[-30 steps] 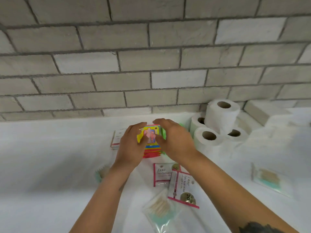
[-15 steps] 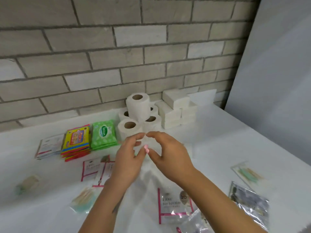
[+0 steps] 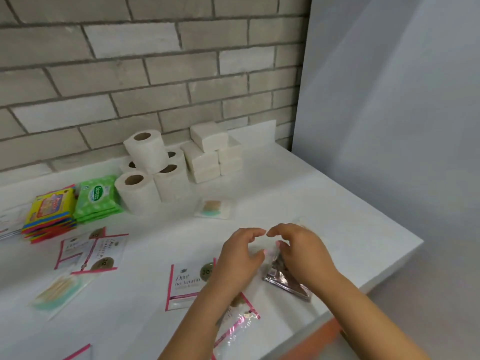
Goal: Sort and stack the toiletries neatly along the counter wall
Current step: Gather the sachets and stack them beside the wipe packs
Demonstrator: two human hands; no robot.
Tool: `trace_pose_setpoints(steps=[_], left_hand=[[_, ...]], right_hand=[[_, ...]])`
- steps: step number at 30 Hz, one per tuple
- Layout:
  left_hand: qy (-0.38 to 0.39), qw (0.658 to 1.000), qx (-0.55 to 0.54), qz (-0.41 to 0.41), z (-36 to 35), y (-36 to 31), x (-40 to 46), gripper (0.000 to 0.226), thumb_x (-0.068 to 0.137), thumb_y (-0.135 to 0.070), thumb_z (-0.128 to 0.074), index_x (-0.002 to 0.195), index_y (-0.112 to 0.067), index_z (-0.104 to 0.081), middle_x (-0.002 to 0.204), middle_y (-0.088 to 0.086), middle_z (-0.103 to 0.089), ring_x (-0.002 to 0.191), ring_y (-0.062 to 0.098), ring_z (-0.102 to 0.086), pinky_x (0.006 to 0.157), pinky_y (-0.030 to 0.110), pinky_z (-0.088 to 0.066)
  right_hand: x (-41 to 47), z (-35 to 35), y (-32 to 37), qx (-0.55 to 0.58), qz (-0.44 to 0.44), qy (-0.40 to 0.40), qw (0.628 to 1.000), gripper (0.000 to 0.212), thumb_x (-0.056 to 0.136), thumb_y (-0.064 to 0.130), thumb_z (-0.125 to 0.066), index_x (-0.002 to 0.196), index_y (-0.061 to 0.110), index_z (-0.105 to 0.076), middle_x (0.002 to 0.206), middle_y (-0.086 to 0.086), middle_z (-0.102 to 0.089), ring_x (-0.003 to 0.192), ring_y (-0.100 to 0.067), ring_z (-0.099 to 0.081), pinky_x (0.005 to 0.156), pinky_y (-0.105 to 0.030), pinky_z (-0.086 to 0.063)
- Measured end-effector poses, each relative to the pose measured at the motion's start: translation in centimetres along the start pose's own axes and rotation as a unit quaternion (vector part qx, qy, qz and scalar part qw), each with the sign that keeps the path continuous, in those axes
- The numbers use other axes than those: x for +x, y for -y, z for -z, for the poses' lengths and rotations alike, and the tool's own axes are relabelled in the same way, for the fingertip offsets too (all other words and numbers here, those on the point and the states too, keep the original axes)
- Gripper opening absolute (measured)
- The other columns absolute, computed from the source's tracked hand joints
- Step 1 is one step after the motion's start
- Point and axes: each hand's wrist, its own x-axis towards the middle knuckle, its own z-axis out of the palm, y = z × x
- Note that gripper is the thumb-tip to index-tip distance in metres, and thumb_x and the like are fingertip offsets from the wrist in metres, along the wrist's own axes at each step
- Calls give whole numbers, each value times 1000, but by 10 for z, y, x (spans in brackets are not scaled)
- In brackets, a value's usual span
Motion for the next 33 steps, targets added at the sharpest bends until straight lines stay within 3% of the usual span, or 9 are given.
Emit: trace_pose_setpoints(steps=[5, 7, 9, 11, 17, 21, 26, 30, 33], left_hand=[[54, 998, 24, 21, -35, -3, -3, 45, 86, -8, -60, 127, -25, -54, 125, -9, -55, 116, 6, -51, 89, 9, -31], [61, 997, 32, 21, -42, -2, -3, 45, 86, -4, -57, 126, -23, -54, 125, -7, -57, 115, 6, -52, 87, 6, -29], [68, 997, 31, 28, -46, -3, -4, 45, 87, -1, -53, 126, -22, -54, 124, -6, -59, 108, 3, -52, 83, 3, -30], [71, 996, 28, 38, -48, -3, -4, 44, 90, 1, -48, 127, -21, -54, 121, -4, -60, 100, 2, -51, 75, -3, -31], [63, 995, 23, 71, -44, -4, 0, 43, 91, -2, -40, 127, -22, -53, 123, -1, -61, 105, 11, -56, 88, 17, -41], [63, 995, -13, 82, -38, 0, 0, 52, 86, 10, -38, 127, -19, -52, 126, -1, -59, 114, 10, -54, 92, 14, -38], [74, 991, -63, 96, -32, 2, 1, 50, 87, 10, -37, 127, -17, -52, 123, -1, -58, 109, 8, -54, 92, 15, -38], [77, 984, -118, 104, -28, 1, 1, 27, 99, -22, -40, 120, -24, -56, 112, -9, -64, 112, 12, -57, 94, 24, -43], [76, 969, -202, 120, -20, -7, 0, 62, 92, -60, -21, 103, -23, -69, 98, -4, -72, 97, 15, -65, 87, 31, -50]], right_hand=[[-21, 15, -29, -86, -5, 112, 990, 41, 81, 16, -61, 117, 34, -59, 117, 8, -63, 103, -15, -58, 75, -22, -40], [-29, 12, -37, -88, 28, 152, 984, 49, 80, 15, -58, 123, 38, -53, 121, 11, -61, 109, -12, -56, 88, -21, -36], [-35, 6, -43, -107, 52, 201, 972, 71, 74, 11, -62, 135, 41, -41, 134, 14, -51, 124, -10, -46, 111, -34, -19], [-38, 2, -47, -136, 72, 230, 961, 87, 69, 18, -72, 143, 38, -30, 146, 16, -36, 136, -8, -31, 116, -46, -7], [-42, -1, -46, -189, 139, 264, 936, 97, 66, 25, -81, 144, 41, -26, 154, 16, -21, 142, -12, -14, 116, -52, -2], [-45, -9, -52, -183, 166, 248, 937, 82, 67, 24, -78, 135, 47, -39, 148, 22, -33, 135, -9, -24, 113, -40, -6], [-48, -6, -58, -62, 146, 190, 969, 35, 79, 22, -65, 105, 45, -68, 112, 22, -66, 110, 2, -53, 106, -19, -17], [-38, 10, -52, 111, 70, 120, 984, 16, 87, 27, -64, 97, 36, -72, 97, 23, -70, 93, 6, -62, 90, -18, -45], [-24, 19, -42, 213, 26, 29, 976, 17, 91, 23, -59, 93, 37, -69, 91, 17, -70, 86, 2, -63, 77, -18, -49]])
